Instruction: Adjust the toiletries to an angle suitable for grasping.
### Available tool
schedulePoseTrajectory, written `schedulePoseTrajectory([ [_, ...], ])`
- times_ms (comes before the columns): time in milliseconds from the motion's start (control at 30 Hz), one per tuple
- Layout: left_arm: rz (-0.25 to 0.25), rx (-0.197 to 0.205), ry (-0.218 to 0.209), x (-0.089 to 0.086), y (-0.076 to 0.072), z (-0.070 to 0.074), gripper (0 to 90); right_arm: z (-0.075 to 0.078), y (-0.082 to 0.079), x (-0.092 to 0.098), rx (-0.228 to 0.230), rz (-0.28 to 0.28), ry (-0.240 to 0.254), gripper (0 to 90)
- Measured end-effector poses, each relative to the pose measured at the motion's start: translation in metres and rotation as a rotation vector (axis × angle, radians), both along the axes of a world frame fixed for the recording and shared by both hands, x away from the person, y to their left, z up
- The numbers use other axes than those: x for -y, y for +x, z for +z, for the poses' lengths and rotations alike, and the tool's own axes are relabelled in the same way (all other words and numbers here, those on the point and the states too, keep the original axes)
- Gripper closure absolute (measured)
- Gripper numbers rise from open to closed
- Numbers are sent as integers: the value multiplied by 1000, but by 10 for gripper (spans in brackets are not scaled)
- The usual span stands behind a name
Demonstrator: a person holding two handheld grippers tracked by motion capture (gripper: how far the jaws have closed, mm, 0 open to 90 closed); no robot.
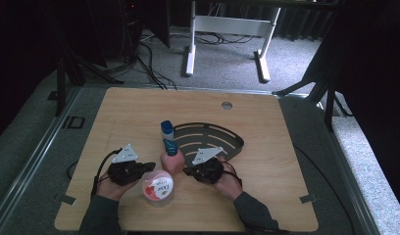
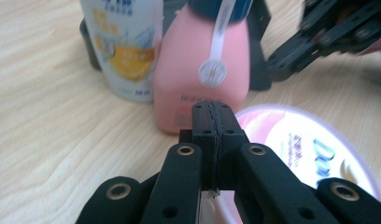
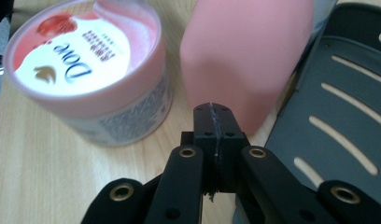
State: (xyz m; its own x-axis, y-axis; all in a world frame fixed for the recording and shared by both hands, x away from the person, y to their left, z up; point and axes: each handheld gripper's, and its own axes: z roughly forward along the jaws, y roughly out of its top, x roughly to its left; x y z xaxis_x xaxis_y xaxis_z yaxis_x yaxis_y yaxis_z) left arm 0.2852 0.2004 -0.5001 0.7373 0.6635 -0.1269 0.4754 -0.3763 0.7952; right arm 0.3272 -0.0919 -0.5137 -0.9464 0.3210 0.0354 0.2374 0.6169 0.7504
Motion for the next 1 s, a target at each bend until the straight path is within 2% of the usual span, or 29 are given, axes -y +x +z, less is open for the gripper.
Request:
schedulePoseTrajectory([
  [133,26,-9,-10,-8,-5,-4,898,-2,-8,9,-1,2,-4,900],
  [267,44,-31,0,-16,-12,-9,897,-6,-17,18,-1,6,-17,900],
  [433,48,-45,7,-21,-20,-12,898,-9,-30,22,-7,20,-22,900],
  [700,60,-65,19,-23,-31,-17,897,-3,-44,10,-3,84,-11,900],
  [833,62,-70,20,-23,-32,-16,898,-1,-51,2,-15,129,-1,898],
  [1000,57,-73,17,-21,-32,-16,898,-1,-55,-3,-23,150,0,898],
])
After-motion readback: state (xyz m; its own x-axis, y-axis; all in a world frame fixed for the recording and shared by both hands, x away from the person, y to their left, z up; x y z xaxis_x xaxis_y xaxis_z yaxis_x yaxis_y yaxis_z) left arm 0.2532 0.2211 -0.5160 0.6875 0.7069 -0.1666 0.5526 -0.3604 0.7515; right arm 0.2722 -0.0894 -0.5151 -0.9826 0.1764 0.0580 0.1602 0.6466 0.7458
